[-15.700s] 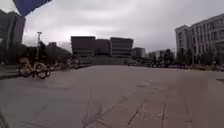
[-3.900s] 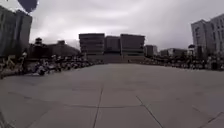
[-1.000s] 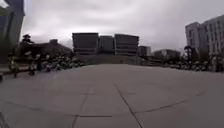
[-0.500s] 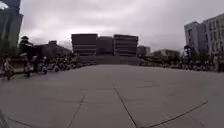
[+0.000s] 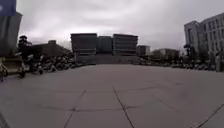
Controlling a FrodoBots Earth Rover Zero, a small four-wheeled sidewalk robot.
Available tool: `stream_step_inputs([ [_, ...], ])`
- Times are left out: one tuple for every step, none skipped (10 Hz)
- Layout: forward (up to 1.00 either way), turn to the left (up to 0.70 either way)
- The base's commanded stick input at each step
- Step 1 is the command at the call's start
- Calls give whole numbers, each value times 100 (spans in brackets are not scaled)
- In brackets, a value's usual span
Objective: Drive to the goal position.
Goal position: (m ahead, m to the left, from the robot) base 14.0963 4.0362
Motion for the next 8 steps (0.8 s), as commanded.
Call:
stream_step_inputs([
  [70, 0],
  [70, 9],
  [70, 14],
  [70, 14],
  [70, 7],
  [70, 0],
  [70, 0],
  [70, 0],
])
